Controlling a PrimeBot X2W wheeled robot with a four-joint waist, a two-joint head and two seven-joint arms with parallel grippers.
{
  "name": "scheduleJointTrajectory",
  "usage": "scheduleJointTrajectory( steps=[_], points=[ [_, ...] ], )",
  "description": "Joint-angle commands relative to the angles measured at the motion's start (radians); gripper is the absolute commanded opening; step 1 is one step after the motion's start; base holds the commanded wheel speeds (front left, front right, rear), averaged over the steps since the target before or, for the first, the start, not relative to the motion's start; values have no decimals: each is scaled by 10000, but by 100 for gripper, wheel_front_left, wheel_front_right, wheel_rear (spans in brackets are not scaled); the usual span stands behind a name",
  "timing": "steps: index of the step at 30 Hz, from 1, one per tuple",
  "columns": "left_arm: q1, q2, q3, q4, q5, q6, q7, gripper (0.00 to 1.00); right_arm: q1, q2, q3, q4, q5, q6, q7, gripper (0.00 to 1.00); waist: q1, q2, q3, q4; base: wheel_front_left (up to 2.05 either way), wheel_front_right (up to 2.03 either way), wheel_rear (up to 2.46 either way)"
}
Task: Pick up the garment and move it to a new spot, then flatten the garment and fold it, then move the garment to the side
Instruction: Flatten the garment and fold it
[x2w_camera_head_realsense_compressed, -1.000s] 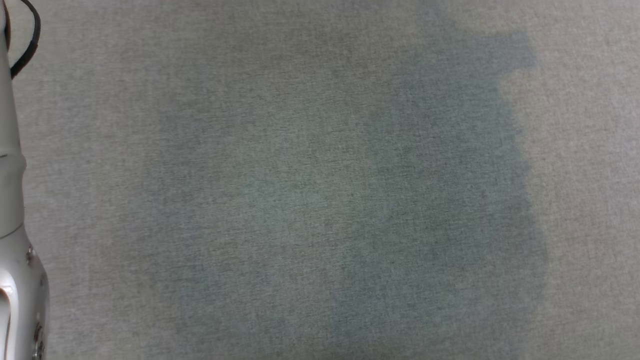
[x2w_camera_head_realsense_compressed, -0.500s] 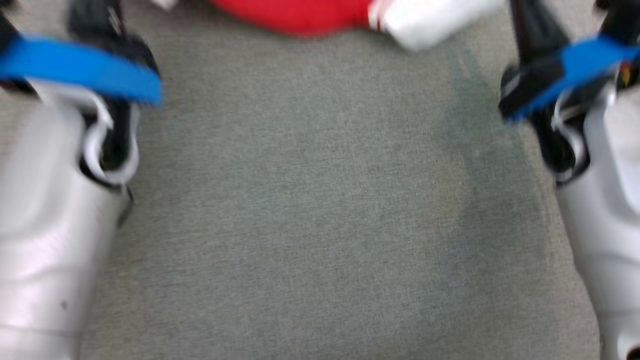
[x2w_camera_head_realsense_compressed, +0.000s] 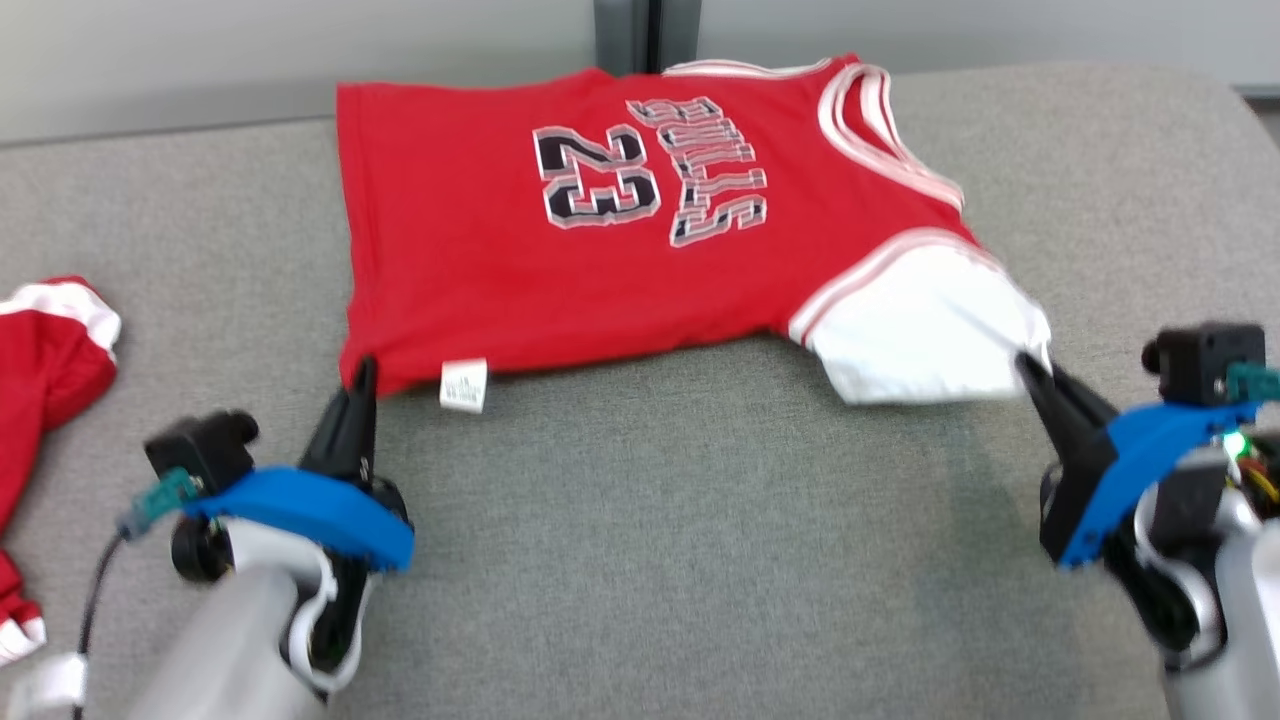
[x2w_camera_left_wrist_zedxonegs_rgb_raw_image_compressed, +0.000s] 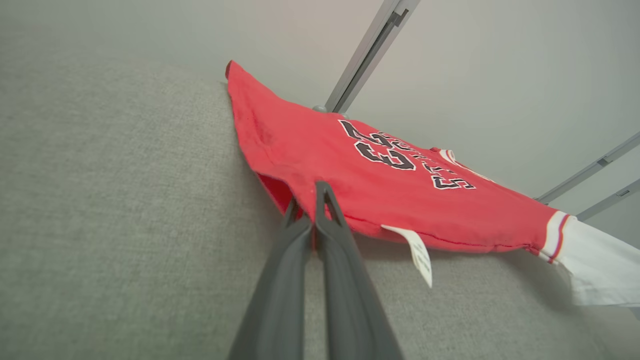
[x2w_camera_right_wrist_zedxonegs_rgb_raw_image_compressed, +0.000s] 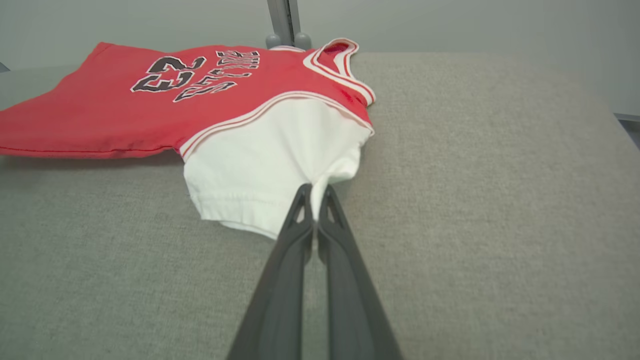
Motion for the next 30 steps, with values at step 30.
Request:
scheduleJointTrajectory(
  steps=[30],
  points=[
    [4700,1470,-385,-4926,-490,2066,1622,0,5042,1633,-1704,-5435,-987,1,4452,0,4,3,-1300,492,0,0,0]
  ],
)
